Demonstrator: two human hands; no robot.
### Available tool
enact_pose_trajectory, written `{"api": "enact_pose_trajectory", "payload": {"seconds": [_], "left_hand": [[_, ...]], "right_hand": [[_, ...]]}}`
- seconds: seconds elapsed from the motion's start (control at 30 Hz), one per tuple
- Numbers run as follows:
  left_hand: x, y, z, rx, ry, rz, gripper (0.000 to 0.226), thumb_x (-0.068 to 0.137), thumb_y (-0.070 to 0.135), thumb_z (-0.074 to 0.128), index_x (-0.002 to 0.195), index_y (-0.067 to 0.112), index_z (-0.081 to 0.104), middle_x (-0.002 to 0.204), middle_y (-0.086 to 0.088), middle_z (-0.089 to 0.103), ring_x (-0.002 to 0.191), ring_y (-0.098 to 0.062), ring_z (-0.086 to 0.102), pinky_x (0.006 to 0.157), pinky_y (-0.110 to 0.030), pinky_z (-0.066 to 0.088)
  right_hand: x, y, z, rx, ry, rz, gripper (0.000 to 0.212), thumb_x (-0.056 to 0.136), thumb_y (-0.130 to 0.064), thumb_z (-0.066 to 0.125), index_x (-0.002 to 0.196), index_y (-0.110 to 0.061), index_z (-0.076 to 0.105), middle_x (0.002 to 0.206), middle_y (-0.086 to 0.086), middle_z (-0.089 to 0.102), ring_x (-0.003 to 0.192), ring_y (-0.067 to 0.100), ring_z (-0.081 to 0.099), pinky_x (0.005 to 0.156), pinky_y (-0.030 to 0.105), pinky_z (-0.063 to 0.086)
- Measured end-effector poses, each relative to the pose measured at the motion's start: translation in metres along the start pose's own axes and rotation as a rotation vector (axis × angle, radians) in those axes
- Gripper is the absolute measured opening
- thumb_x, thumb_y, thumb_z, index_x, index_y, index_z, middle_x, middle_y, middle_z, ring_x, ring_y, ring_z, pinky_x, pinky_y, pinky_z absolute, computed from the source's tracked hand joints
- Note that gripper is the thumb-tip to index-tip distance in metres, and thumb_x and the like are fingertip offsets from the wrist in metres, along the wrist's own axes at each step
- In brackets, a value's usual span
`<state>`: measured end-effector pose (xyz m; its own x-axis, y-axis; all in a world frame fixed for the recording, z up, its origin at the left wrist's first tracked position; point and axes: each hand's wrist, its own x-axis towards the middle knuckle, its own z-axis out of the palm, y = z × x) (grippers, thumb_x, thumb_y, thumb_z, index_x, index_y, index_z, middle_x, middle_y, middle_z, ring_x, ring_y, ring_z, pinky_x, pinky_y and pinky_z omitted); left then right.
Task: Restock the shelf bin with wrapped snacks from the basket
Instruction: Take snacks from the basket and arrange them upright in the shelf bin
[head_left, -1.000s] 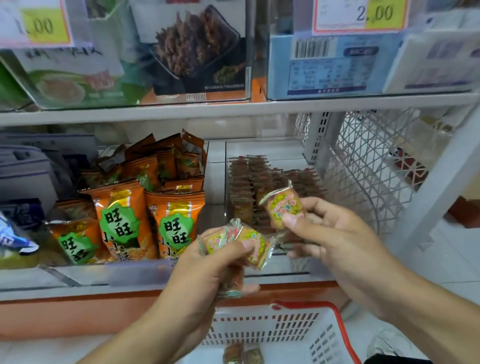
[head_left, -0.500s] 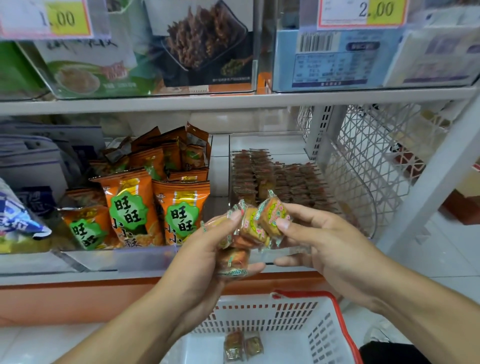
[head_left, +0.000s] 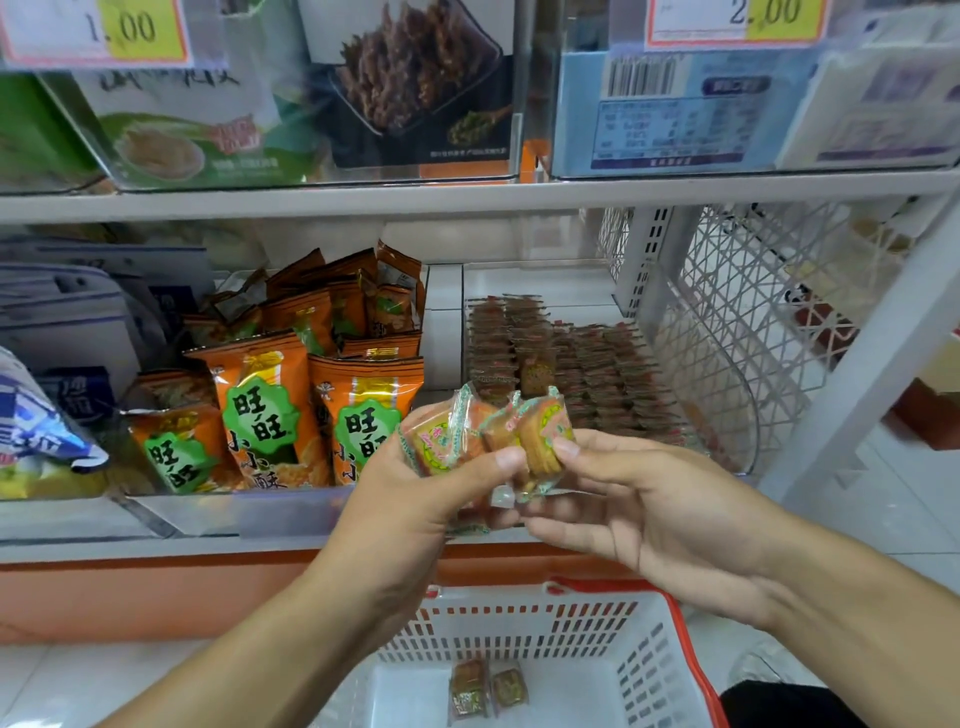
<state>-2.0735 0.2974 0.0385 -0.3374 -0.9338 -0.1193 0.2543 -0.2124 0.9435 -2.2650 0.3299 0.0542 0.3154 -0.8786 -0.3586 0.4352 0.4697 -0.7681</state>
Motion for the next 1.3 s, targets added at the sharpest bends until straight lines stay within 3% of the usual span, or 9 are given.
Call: {"api": "enact_pose_trajectory", "payload": {"seconds": [0.23, 0.4, 0.57, 0.7, 0.83, 0.97, 1.1, 1.17, 1.3], "left_hand": [[0.0, 0.001, 0.0, -0.136, 0.004, -0.111, 0.041, 0.079, 0.03, 0.085, 0.113, 0.011, 0.075, 0.11, -0.019, 0.076, 0.094, -0.032, 0.076, 0.065, -0.037, 0.063], [0.001, 0.005, 0.005, -0.257, 0.011, -0.207, 0.022, 0.062, 0.033, 0.082, 0.081, 0.023, 0.084, 0.084, -0.004, 0.078, 0.066, -0.012, 0.074, 0.047, -0.024, 0.056], [0.003, 0.002, 0.004, -0.27, 0.044, -0.256, 0.019, 0.06, 0.027, 0.083, 0.079, 0.022, 0.083, 0.084, -0.008, 0.077, 0.065, -0.014, 0.073, 0.042, -0.023, 0.053], [0.003, -0.001, 0.006, -0.196, 0.036, -0.275, 0.015, 0.063, 0.026, 0.083, 0.077, 0.022, 0.083, 0.082, -0.006, 0.076, 0.064, -0.013, 0.072, 0.044, -0.023, 0.054], [0.003, -0.002, 0.005, -0.142, 0.029, -0.268, 0.024, 0.064, 0.027, 0.084, 0.087, 0.017, 0.083, 0.094, -0.011, 0.079, 0.071, -0.016, 0.075, 0.046, -0.024, 0.055], [0.002, -0.001, 0.008, -0.099, 0.022, -0.265, 0.054, 0.069, 0.041, 0.082, 0.11, 0.008, 0.075, 0.103, -0.015, 0.079, 0.078, -0.02, 0.077, 0.048, -0.024, 0.057], [0.002, 0.0, 0.006, -0.228, 0.061, -0.348, 0.043, 0.089, 0.042, 0.068, 0.111, 0.006, 0.074, 0.104, -0.018, 0.078, 0.08, -0.025, 0.077, 0.049, -0.03, 0.059], [0.002, 0.002, 0.003, -0.304, 0.067, -0.379, 0.037, 0.086, 0.033, 0.069, 0.113, 0.008, 0.075, 0.105, -0.019, 0.078, 0.081, -0.028, 0.078, 0.048, -0.031, 0.06], [0.003, 0.01, 0.003, -0.325, 0.008, -0.393, 0.018, 0.064, 0.016, 0.079, 0.08, 0.012, 0.084, 0.097, -0.018, 0.079, 0.075, -0.025, 0.077, 0.053, -0.029, 0.062]], "right_hand": [[-0.003, 0.002, 0.002, -0.148, -0.024, 0.03, 0.039, 0.089, -0.02, 0.067, 0.124, -0.003, 0.065, 0.12, 0.02, 0.071, 0.113, 0.032, 0.069, 0.082, 0.033, 0.061], [-0.001, -0.002, -0.001, -0.063, 0.097, -0.03, 0.05, 0.074, -0.008, 0.076, 0.121, 0.002, 0.062, 0.114, 0.023, 0.072, 0.105, 0.033, 0.072, 0.077, 0.036, 0.062], [-0.002, -0.011, -0.006, -0.041, 0.12, -0.091, 0.034, 0.066, 0.004, 0.075, 0.097, -0.008, 0.078, 0.107, 0.022, 0.074, 0.094, 0.032, 0.075, 0.071, 0.034, 0.062], [-0.002, -0.012, -0.011, -0.151, 0.093, -0.107, 0.056, 0.07, 0.005, 0.075, 0.122, -0.015, 0.069, 0.115, 0.014, 0.074, 0.099, 0.021, 0.072, 0.074, 0.022, 0.059], [-0.002, -0.011, -0.013, -0.24, 0.09, -0.09, 0.056, 0.068, 0.001, 0.077, 0.122, -0.014, 0.071, 0.114, 0.013, 0.074, 0.097, 0.016, 0.073, 0.074, 0.017, 0.055], [-0.003, -0.009, -0.014, -0.363, 0.033, -0.061, 0.057, 0.069, -0.001, 0.078, 0.124, -0.013, 0.069, 0.113, 0.015, 0.075, 0.105, 0.025, 0.072, 0.085, 0.023, 0.057], [-0.003, -0.009, -0.015, -0.413, 0.049, -0.091, 0.051, 0.065, -0.003, 0.081, 0.115, -0.012, 0.073, 0.108, 0.018, 0.075, 0.1, 0.026, 0.073, 0.081, 0.023, 0.058], [-0.003, -0.01, -0.017, -0.418, 0.051, -0.102, 0.048, 0.065, -0.002, 0.082, 0.111, -0.011, 0.073, 0.108, 0.018, 0.075, 0.099, 0.027, 0.073, 0.079, 0.022, 0.057], [-0.003, -0.01, -0.021, -0.449, 0.027, -0.116, 0.045, 0.065, 0.002, 0.082, 0.105, -0.01, 0.065, 0.106, 0.013, 0.075, 0.097, 0.025, 0.073, 0.077, 0.022, 0.057]]}}
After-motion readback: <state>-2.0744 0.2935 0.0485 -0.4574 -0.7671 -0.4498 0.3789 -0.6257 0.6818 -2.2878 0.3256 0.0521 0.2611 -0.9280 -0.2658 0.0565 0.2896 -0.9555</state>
